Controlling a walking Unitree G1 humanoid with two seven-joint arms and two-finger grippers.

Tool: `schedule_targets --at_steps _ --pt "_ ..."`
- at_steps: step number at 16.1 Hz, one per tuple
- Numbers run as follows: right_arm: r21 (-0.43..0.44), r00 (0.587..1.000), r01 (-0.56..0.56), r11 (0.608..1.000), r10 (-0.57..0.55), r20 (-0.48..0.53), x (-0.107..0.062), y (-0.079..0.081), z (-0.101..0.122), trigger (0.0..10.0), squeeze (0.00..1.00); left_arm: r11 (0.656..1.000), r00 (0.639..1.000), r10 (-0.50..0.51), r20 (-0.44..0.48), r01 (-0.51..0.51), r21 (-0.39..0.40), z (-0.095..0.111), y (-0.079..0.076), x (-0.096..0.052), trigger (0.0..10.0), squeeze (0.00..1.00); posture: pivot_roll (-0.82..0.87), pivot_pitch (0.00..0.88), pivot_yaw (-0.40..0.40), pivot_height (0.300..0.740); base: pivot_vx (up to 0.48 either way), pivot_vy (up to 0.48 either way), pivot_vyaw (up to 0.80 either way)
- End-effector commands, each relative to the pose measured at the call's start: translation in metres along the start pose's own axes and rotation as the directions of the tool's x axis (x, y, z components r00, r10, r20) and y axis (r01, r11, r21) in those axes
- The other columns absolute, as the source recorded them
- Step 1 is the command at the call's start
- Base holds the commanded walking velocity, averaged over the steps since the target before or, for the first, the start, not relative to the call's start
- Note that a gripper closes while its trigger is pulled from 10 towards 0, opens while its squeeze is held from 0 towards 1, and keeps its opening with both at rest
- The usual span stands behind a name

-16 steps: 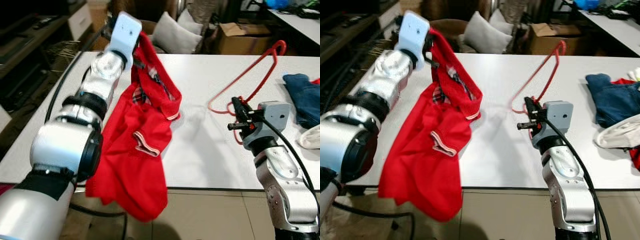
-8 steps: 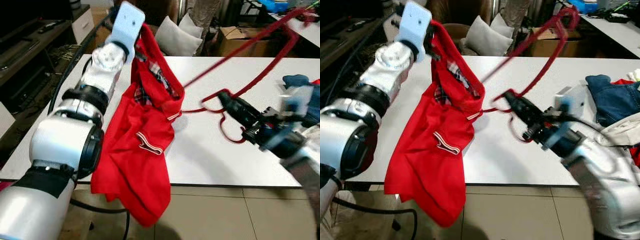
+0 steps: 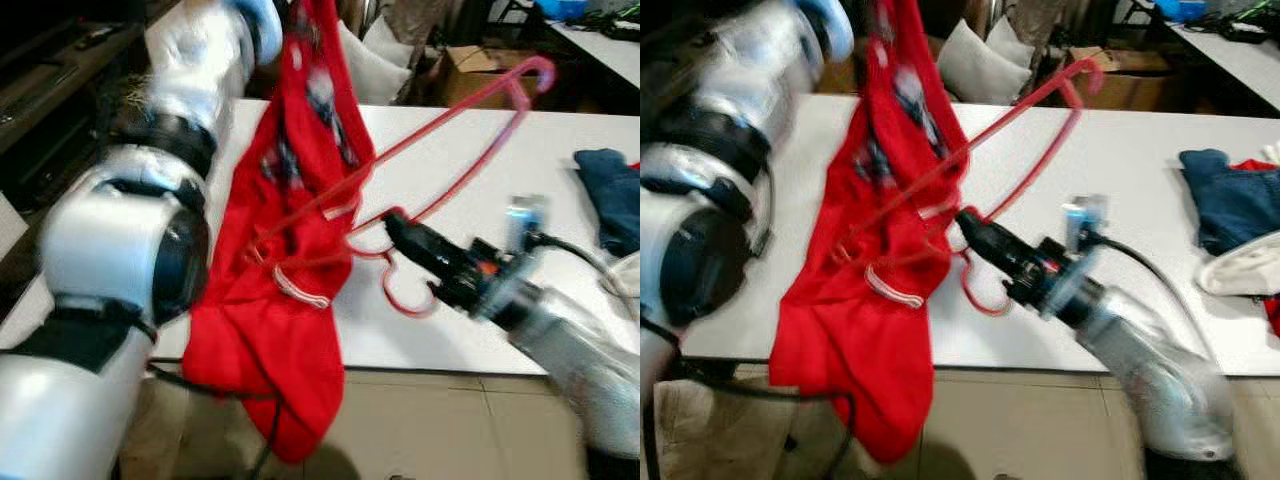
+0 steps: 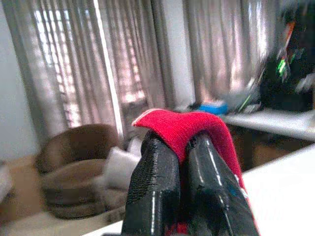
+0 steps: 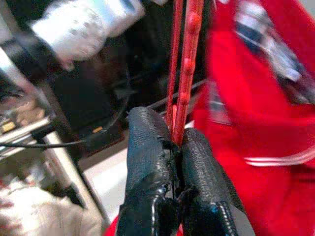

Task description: Hang hanger

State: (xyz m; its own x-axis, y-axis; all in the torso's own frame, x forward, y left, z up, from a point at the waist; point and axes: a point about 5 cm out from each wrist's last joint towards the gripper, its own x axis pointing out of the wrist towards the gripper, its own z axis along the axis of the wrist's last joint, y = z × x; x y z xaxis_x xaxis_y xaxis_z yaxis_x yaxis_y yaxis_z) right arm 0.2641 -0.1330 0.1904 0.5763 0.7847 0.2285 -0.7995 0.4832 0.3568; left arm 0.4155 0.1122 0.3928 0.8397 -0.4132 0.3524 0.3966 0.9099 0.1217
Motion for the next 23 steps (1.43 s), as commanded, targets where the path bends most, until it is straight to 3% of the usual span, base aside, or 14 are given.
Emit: schedule_targets --at_steps 1,3,5,6,7,8,10,11,12,14,17,18,20,23 --pt "-0.019 0.999 0.029 0.999 -0.030 -0.034 0.008 -0.010 -0.010 10.0 0.00 0.999 0.995 -0.026 0.099 0.031 -0.041 0.036 -0.002 0.004 10.0 0.00 -0.16 0.000 -0.025 0.740 0.000 0.000 0.00" --pt "-0.099 0.989 0.138 0.986 -0.143 -0.048 0.029 -0.038 -0.015 10.0 0.00 0.993 0.986 -0.051 0.157 0.067 -0.100 0.060 -0.001 0.004 10.0 0.00 -0.14 0.000 -0.042 0.740 0.000 0.000 0.00" --pt "-0.221 0.935 0.354 0.909 -0.352 0.049 0.066 -0.083 0.017 10.0 0.00 0.980 0.973 -0.119 0.200 0.147 -0.131 0.078 -0.006 0.003 10.0 0.00 -0.13 0.000 -0.051 0.740 0.000 0.000 0.00" --pt "-0.258 0.919 0.392 0.883 -0.386 0.079 0.074 -0.089 0.029 10.0 0.00 0.979 0.971 -0.126 0.203 0.155 -0.134 0.080 -0.006 0.002 10.0 0.00 -0.13 0.000 -0.051 0.740 0.000 0.000 0.00" --pt "-0.328 0.891 0.454 0.829 -0.434 0.135 0.088 -0.095 0.056 10.0 0.00 0.978 0.968 -0.139 0.207 0.167 -0.121 0.082 -0.007 0.001 10.0 0.00 -0.11 0.000 -0.055 0.740 0.000 0.000 0.00" --pt "-0.387 0.841 0.542 0.746 -0.481 0.250 0.099 -0.095 0.096 10.0 0.00 0.980 0.966 -0.139 0.219 0.166 -0.111 0.086 -0.007 0.000 10.0 0.00 -0.11 0.000 -0.060 0.740 0.000 0.000 0.00" --pt "-0.369 0.789 0.602 0.708 -0.460 0.407 0.107 -0.083 0.152 10.0 0.00 0.982 0.963 -0.134 0.235 0.160 -0.099 0.089 -0.003 -0.003 10.0 0.00 -0.11 0.000 -0.064 0.740 0.000 0.000 0.00" --pt "-0.356 0.783 0.601 0.715 -0.438 0.442 0.108 -0.079 0.166 10.0 0.00 0.985 0.964 -0.125 0.236 0.150 -0.089 0.088 0.000 -0.005 10.0 0.00 -0.11 0.000 -0.065 0.740 0.000 0.000 0.00" --pt "-0.370 0.799 0.583 0.724 -0.427 0.423 0.107 -0.081 0.163 10.0 0.00 0.986 0.968 -0.116 0.223 0.140 -0.091 0.084 0.002 -0.006 10.0 0.00 -0.11 0.000 -0.065 0.740 0.000 0.000 0.00" --pt "-0.417 0.862 0.503 0.757 -0.406 0.303 0.102 -0.092 0.133 10.0 0.00 0.991 0.980 -0.091 0.177 0.106 -0.080 0.067 0.004 -0.007 10.0 0.00 -0.12 0.000 -0.063 0.740 0.000 0.000 0.00" --pt "-0.439 0.942 0.328 0.836 -0.326 0.084 0.075 -0.108 0.064 10.0 0.00 1.000 1.000 -0.027 0.009 0.027 -0.002 -0.003 -0.001 -0.015 10.0 0.00 -0.15 0.000 -0.037 0.740 0.000 0.000 0.00" --pt "-0.440 0.973 0.205 0.874 -0.232 -0.006 0.052 -0.107 0.036 10.0 0.00 0.999 0.994 -0.003 -0.108 0.008 0.045 -0.055 -0.008 -0.029 10.0 0.00 -0.16 0.000 -0.027 0.740 0.000 0.000 0.00" --pt "-0.453 0.982 0.144 0.880 -0.183 -0.044 0.034 -0.104 0.027 10.0 0.00 0.998 0.983 0.000 -0.182 0.012 0.061 -0.088 -0.013 -0.042 10.0 0.00 -0.18 0.000 -0.015 0.740 0.000 0.000 0.00" --pt "-0.476 0.986 0.084 0.875 -0.143 -0.087 -0.003 -0.099 0.033 10.0 0.00 0.995 0.954 -0.004 -0.299 0.033 0.092 -0.143 -0.018 -0.068 10.0 0.00 -0.20 0.000 0.003 0.740 0.000 0.000 0.00"
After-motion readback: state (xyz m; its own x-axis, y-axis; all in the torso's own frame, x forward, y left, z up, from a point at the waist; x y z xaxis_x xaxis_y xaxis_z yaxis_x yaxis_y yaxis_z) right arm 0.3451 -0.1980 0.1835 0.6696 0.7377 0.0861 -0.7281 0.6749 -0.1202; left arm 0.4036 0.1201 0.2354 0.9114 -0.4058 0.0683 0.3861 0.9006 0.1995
